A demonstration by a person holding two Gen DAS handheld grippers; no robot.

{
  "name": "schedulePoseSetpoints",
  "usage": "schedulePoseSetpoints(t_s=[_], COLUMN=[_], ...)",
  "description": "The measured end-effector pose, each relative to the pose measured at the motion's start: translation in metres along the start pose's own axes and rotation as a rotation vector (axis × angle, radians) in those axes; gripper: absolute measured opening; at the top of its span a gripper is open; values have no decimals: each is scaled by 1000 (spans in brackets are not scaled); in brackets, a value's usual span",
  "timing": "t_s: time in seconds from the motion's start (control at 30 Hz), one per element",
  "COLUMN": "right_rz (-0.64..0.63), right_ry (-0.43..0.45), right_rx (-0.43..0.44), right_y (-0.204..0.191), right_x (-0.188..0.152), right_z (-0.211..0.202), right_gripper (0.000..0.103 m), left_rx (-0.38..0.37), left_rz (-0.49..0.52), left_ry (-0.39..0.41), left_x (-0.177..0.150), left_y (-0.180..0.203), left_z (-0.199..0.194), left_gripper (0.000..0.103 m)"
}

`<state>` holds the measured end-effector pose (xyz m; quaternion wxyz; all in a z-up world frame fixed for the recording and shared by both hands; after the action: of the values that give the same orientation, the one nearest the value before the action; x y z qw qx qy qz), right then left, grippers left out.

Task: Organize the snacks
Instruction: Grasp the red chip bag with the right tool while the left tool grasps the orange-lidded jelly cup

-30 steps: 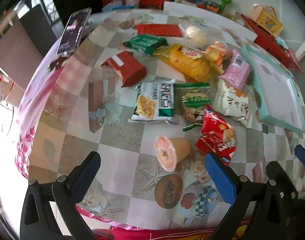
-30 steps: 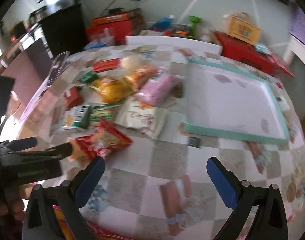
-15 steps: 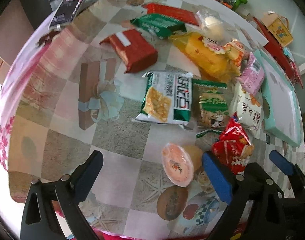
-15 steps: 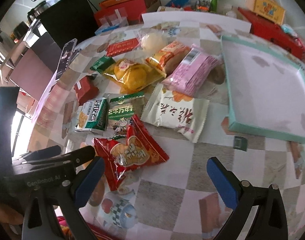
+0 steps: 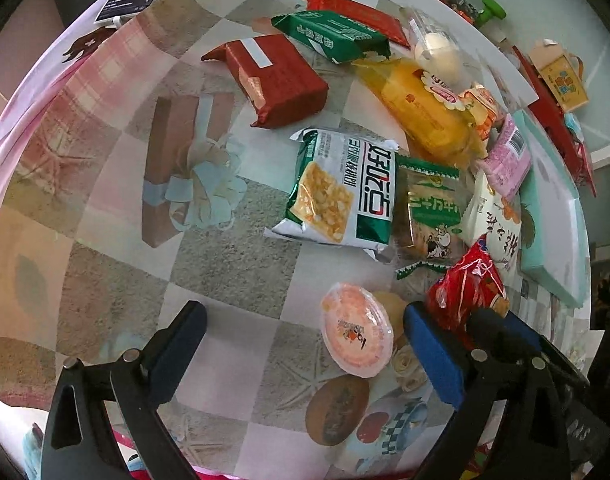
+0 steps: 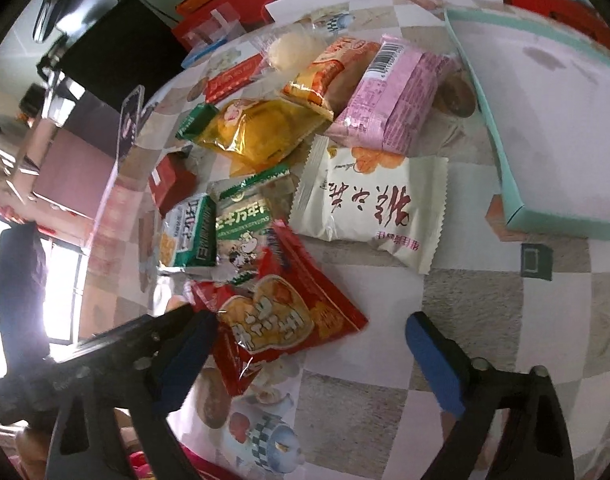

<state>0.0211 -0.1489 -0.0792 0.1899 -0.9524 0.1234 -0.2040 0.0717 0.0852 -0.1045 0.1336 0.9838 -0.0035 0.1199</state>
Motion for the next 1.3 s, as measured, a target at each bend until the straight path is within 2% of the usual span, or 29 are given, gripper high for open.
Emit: schedulePoseSetpoints(t_s=[0.33,0.53,0.6,0.7,0.73,0.87,1.0,1.07,1.3], right_rz=[39,64,63,64,66,76,82,90,119], right_ry=[20,31,35,29,23,27,36,44,75], right_rx=[-25,-61,-81,-113,-141,-140,-131,-113,-66], right_y=[8,18,20,25,29,34,37,35,37], right_x=[2,1,1,1,0,1,2,0,-2], right_z=[-3,-8,-10,-12,-11,-12,-14,-14,-23], right_gripper=[80,79,79,79,76,74,70,62,60], left_rx=[25,30,37,24,21,2,-13,-23,-45], left_rz=[40,122,143,157,161,173,160,150,129], left_ry=[-13,-27,-33,-31,-31,-30,-28,-25,-27], left_x=[-3,-5,-6,-6,-7,-8,-8,-8,-11], left_y=[23,48,55,63,64,75,74,73,70], left_z=[-3,-3,-2,-2,-3,-2,2,3,-4], left_gripper=[98,80,77,68,64,50,49,49,47])
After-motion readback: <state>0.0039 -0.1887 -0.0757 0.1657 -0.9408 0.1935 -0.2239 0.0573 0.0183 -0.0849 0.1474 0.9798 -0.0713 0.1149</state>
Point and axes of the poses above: each gripper's, at about its wrist camera, not at the fingertips, and z roughly the way its jaws point, y to its right, x to its top, the point moved 1 cm from there along z, roughly the way its jaws point, and after that the axes turned 5 degrees about y, right-handed, at the moved point
